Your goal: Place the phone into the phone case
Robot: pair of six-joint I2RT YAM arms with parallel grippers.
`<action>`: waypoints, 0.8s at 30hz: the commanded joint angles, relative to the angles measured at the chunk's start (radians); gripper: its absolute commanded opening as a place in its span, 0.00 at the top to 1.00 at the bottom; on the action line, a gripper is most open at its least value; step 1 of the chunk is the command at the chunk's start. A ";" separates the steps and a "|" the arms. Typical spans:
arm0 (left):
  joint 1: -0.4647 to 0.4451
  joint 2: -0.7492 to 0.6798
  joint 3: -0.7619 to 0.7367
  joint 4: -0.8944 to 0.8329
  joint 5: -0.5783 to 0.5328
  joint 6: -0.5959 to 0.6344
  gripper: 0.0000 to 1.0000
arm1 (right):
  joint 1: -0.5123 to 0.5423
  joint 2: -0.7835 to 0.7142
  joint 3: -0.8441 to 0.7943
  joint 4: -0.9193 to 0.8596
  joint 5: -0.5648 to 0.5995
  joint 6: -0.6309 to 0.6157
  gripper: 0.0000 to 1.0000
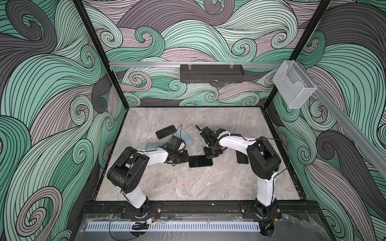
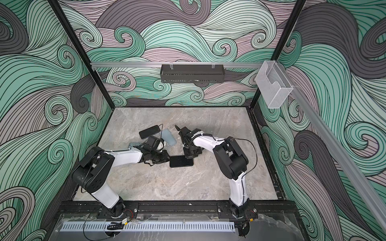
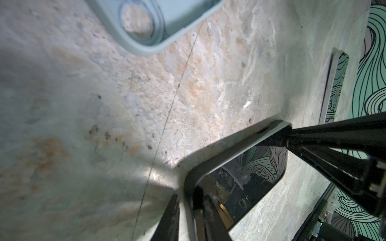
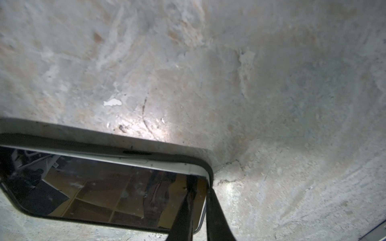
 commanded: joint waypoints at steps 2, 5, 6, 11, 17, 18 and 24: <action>0.006 -0.012 -0.002 -0.009 0.005 -0.004 0.77 | 0.053 0.392 -0.167 0.219 -0.076 0.021 0.86; 0.007 -0.012 -0.002 -0.009 0.005 -0.006 0.77 | 0.052 0.401 -0.169 0.225 -0.070 0.023 0.86; 0.007 -0.013 -0.002 -0.009 0.005 -0.006 0.77 | 0.052 0.403 -0.167 0.226 -0.070 0.024 0.86; 0.007 -0.012 0.001 -0.012 0.006 -0.007 0.77 | 0.052 0.410 -0.163 0.228 -0.063 0.027 0.86; 0.007 -0.012 0.002 -0.014 0.007 -0.008 0.77 | 0.052 0.412 -0.159 0.226 -0.060 0.027 0.86; 0.007 -0.013 0.003 -0.016 0.007 -0.008 0.77 | 0.052 0.412 -0.160 0.226 -0.058 0.028 0.86; 0.007 -0.021 0.000 -0.020 0.005 -0.008 0.77 | 0.058 0.404 -0.159 0.208 -0.026 0.030 0.86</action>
